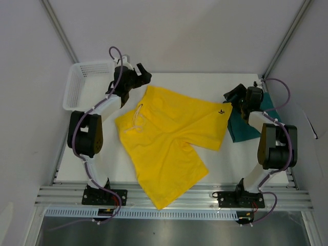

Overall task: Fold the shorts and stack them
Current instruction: Flatten the shorts out, then fold the shorts

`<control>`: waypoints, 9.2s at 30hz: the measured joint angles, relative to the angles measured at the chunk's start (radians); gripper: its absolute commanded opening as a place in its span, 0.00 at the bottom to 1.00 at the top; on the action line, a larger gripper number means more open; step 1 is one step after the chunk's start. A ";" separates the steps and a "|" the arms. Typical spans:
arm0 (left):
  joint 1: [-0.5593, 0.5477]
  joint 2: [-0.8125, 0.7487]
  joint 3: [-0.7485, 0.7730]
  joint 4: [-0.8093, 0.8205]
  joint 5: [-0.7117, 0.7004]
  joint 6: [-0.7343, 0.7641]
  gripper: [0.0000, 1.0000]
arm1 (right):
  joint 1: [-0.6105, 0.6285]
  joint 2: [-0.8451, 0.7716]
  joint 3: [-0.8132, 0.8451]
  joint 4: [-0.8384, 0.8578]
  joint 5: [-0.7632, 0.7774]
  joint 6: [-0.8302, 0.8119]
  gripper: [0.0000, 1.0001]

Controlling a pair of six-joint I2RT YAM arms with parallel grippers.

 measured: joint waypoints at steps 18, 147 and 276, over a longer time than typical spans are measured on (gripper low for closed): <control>0.024 -0.750 -0.429 -0.369 -0.109 -0.068 0.99 | 0.408 -0.432 -0.147 -0.234 -0.049 -0.159 0.63; 0.335 -0.392 -0.954 0.184 0.267 -0.317 0.40 | 1.198 -1.015 -0.569 -0.731 0.452 0.086 0.00; 0.193 0.271 0.253 -0.192 0.185 -0.806 0.11 | 0.074 0.267 0.455 -0.431 -0.131 -0.245 0.02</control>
